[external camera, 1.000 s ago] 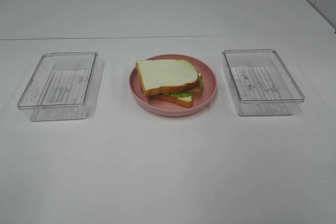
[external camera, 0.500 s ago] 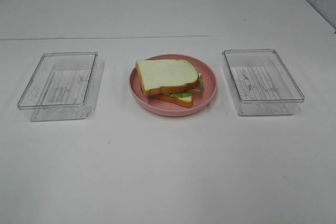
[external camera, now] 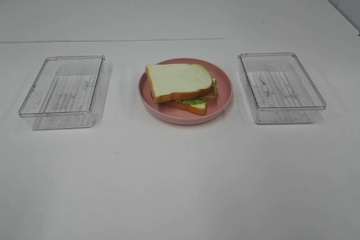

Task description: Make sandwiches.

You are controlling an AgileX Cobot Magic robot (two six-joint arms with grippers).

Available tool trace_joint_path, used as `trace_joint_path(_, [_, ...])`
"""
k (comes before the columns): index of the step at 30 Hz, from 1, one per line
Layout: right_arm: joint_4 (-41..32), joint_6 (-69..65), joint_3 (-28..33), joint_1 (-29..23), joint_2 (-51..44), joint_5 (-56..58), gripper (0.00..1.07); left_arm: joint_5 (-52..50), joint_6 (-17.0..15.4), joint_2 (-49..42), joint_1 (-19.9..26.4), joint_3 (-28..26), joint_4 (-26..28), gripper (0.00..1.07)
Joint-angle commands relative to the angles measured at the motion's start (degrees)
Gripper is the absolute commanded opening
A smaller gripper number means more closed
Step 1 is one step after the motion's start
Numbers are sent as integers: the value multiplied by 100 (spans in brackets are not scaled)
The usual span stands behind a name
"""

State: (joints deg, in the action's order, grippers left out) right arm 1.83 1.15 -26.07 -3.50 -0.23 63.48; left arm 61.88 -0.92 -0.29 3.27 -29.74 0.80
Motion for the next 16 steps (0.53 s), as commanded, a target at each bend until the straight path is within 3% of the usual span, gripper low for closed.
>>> trace_joint_path(1, [-29, 34, 11, 29, -201, -46, 100, -40, -17, -69, 11, 11, 46, 98])
trace_joint_path(16, [-29, 34, 11, 29, -201, -46, 100, -40, -17, -69, 11, 11, 46, 98])
